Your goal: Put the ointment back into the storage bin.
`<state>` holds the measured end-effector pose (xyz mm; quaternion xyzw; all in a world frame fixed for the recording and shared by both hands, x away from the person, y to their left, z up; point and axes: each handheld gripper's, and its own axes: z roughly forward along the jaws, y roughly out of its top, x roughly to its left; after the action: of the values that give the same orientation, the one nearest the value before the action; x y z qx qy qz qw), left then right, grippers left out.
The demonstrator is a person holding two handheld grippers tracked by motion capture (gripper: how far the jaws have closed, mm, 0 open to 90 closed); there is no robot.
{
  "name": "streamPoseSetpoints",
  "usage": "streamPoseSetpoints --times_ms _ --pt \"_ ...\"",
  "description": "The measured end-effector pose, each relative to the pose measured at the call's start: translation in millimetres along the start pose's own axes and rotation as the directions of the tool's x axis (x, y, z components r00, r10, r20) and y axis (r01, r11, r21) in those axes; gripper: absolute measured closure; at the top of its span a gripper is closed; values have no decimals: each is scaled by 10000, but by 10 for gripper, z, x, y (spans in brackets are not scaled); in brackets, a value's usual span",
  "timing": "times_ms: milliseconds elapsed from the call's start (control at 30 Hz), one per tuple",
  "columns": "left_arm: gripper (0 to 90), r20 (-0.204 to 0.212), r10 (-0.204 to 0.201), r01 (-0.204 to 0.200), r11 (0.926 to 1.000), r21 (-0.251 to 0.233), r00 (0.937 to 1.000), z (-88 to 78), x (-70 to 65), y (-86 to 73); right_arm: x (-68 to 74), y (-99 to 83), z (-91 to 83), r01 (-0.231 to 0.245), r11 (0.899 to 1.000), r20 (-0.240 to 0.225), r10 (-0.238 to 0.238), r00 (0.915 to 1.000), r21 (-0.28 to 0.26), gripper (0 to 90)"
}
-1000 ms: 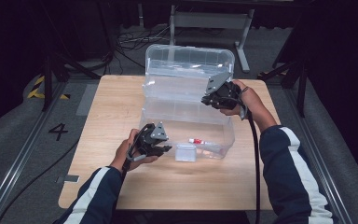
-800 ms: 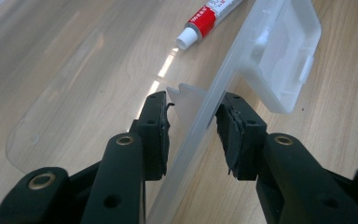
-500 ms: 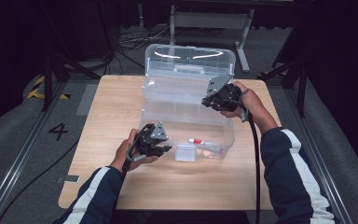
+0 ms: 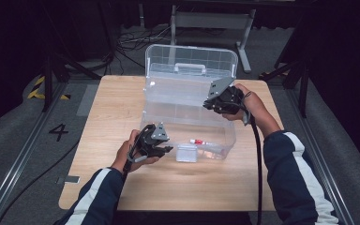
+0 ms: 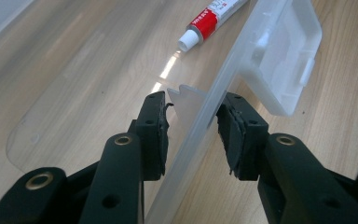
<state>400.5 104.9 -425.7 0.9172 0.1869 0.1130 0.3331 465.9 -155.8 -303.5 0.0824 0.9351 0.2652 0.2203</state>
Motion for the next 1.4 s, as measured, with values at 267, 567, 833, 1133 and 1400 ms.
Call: streamPoseSetpoints --times_ms 267,567,833,1133,1400 --pt "630 0 -90 90 9998 -148 10000 -2 -3 -11 45 -13 -14 62 10000 41 -62 10000 73 854" --pt "618 -210 38 -43 9997 -243 9998 41 -58 25 64 -8 -12 103 9999 175 -104 9998 97 849" --pt "614 -205 -70 63 9995 -325 9998 43 -60 21 95 -24 -18 157 9999 288 -158 9995 36 843" --pt "612 -281 -140 129 9991 -403 9995 49 -72 25 69 -22 -4 184 9998 314 -182 9993 -50 838" --pt "613 -324 -55 42 9992 -391 9995 55 -86 34 68 -47 -2 134 9998 345 -129 9993 -147 836"
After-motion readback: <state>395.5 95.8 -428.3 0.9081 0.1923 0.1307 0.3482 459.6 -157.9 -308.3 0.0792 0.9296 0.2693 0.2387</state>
